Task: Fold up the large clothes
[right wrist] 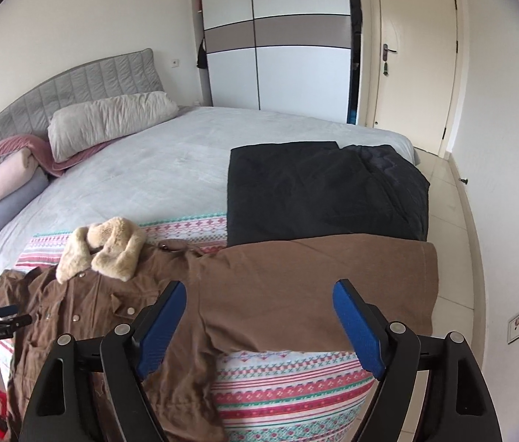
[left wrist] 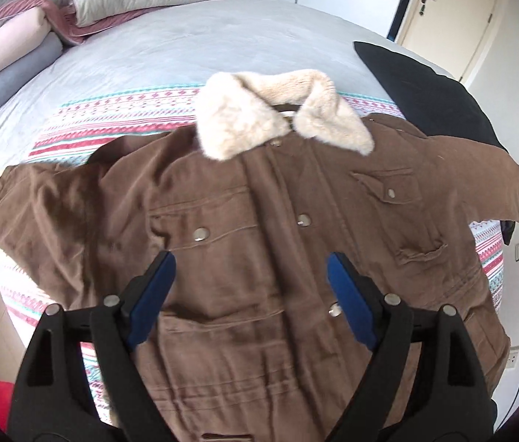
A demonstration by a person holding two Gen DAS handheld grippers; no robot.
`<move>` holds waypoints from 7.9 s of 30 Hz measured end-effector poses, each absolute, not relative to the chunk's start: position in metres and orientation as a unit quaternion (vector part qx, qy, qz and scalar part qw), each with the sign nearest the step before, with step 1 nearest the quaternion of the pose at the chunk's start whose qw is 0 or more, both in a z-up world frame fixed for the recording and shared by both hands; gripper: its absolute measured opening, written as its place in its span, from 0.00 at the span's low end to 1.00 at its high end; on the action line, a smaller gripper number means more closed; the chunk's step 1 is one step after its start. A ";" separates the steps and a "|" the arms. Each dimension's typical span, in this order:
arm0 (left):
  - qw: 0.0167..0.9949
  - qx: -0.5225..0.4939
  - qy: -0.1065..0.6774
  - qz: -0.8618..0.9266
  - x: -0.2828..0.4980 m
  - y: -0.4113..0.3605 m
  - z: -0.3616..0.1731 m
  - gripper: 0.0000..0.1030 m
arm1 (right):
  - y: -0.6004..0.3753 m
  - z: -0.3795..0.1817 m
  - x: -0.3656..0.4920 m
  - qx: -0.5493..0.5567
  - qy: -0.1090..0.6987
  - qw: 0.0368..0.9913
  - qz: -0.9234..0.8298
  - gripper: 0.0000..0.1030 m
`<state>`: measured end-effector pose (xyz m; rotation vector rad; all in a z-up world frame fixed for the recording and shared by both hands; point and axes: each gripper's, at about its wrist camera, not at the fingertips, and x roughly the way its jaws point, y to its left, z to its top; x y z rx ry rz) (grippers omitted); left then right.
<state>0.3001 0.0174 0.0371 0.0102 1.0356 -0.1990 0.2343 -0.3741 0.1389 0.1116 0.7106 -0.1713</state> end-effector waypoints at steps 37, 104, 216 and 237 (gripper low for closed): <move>0.881 -0.272 0.289 0.256 0.328 0.400 -0.036 0.05 | -0.198 -0.055 0.291 0.061 0.492 0.868 0.027 0.84; 0.857 -0.064 0.502 -0.095 0.253 0.133 0.008 0.83 | -0.289 0.024 0.179 0.104 0.440 0.891 0.043 0.84; 0.756 -0.285 0.467 -0.359 -0.011 -0.020 0.023 0.04 | -0.092 -0.006 -0.054 -0.102 0.385 0.870 0.291 0.66; 0.752 -0.056 0.557 -0.348 -0.054 -0.011 -0.014 0.15 | -0.069 -0.058 -0.075 -0.337 0.417 0.814 0.225 0.18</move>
